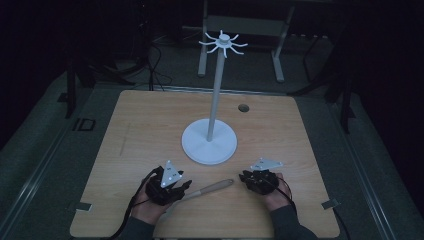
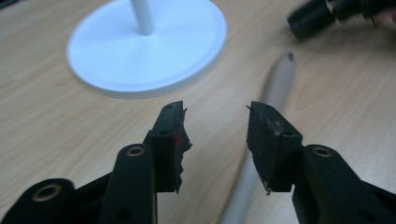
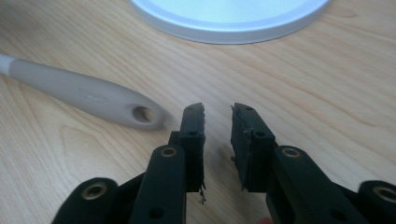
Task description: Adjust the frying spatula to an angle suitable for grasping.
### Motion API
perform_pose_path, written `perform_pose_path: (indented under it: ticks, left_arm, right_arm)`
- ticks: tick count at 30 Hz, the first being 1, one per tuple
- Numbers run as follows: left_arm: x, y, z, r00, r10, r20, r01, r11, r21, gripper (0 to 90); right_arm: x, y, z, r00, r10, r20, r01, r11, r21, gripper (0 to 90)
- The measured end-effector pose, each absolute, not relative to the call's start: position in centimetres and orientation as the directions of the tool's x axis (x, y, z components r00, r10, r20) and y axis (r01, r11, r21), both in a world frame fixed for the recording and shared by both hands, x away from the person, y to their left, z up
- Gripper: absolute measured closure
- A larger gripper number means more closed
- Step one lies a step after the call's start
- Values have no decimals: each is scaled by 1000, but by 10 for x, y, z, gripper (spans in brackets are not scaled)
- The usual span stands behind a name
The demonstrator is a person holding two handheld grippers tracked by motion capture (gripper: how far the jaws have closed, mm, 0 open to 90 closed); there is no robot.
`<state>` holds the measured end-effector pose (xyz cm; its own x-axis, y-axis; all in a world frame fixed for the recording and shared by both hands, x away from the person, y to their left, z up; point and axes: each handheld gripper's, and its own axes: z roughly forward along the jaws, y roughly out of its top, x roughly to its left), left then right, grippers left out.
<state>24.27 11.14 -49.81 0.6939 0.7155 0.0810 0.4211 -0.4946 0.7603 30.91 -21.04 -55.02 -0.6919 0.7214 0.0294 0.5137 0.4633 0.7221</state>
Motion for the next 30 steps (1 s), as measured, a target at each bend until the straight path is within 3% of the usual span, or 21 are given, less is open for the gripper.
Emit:
perform_pose_path:
  ticks: [17, 30]
  left_arm:
    - [253, 65, -525, 803, 578, 142, 405, -705, 582, 748]
    - [260, 56, -535, 829, 535, 163, 399, -769, 499, 753]
  right_arm:
    - [305, -260, -536, -622, 782, 42, 537, 386, 750, 679]
    - [306, -271, -536, -598, 798, 70, 553, 348, 757, 667]
